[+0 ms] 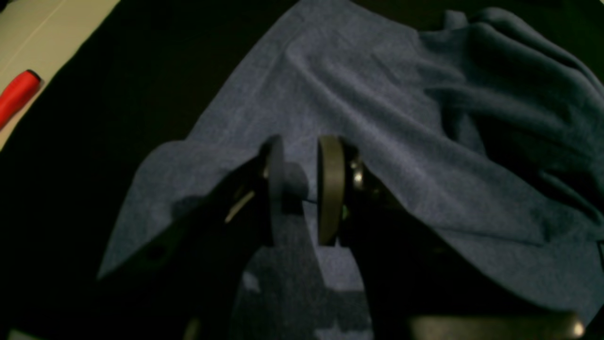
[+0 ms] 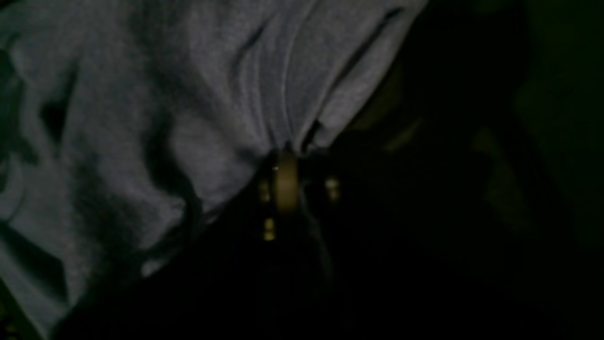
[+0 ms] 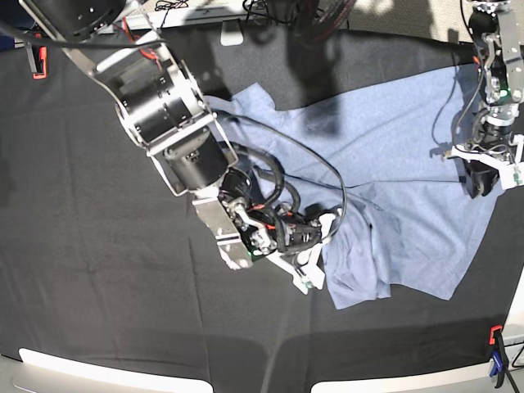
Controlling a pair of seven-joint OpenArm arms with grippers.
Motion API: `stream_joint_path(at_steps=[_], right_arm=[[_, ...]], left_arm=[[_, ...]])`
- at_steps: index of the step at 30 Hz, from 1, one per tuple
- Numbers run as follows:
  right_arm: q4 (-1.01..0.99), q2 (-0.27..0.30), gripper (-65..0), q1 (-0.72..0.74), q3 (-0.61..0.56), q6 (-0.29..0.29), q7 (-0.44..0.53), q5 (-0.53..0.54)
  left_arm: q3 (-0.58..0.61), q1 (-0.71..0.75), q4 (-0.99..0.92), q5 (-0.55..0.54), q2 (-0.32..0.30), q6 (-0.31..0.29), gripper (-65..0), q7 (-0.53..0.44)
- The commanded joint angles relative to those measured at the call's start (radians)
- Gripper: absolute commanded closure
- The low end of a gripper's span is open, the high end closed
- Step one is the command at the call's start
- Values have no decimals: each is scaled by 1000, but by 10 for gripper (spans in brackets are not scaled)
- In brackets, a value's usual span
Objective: Layout the t-shirt on the table in an organized manner, then fold the t-shirt properly
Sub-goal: 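Drag the shirt fabric with the right gripper toward the hem and release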
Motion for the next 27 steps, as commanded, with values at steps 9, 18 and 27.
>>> stream_joint_path(at_steps=[9,18,27], right_arm=[[204,-7,0,36,128,-101,-100,-381],[260,55,0,36,314,-118,-132,-634],[260,238,0,36,314,-126,-10,-627]], left_arm=[[-8,-11,19,-5,-14,-6,-110,-27],[-8,-11,19,-5,-14,-6,-110,-27],[-8,-11,19,-6,-14,-6,-110,-27]])
